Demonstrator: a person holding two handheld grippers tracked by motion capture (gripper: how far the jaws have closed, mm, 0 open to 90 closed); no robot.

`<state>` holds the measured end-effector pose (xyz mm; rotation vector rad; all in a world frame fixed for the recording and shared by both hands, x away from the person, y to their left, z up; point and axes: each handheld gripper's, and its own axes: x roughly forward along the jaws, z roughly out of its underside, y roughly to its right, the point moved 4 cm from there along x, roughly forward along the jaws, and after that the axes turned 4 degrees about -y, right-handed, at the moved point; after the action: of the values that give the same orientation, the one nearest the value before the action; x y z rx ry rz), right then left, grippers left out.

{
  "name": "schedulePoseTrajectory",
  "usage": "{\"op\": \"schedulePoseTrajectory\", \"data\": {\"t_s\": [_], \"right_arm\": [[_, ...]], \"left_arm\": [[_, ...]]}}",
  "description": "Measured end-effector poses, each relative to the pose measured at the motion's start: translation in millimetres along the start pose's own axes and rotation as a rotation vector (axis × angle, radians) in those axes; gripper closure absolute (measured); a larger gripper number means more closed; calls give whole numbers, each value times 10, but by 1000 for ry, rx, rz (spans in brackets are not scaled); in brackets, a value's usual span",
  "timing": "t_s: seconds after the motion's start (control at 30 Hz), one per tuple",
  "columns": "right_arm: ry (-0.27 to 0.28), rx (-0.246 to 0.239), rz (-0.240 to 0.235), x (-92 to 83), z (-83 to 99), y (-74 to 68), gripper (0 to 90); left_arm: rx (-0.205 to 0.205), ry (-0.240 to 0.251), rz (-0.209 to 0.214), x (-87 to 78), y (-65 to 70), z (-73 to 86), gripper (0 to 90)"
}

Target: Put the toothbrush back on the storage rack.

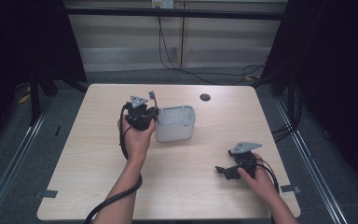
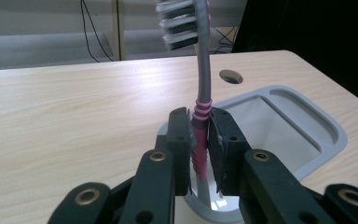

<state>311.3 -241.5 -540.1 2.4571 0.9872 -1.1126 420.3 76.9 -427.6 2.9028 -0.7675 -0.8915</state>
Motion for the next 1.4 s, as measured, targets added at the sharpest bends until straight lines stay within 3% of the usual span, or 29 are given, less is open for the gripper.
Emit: {"op": "schedulePoseTrajectory", "data": {"t_s": [0.8,1.4], "right_arm": [[0,0,0,0,0,0,110],[0,0,0,0,0,0,111]], "left_arm": [[13,-45,31,23,49,101,781],[11,-67,41,-23,27,73,710]]}}
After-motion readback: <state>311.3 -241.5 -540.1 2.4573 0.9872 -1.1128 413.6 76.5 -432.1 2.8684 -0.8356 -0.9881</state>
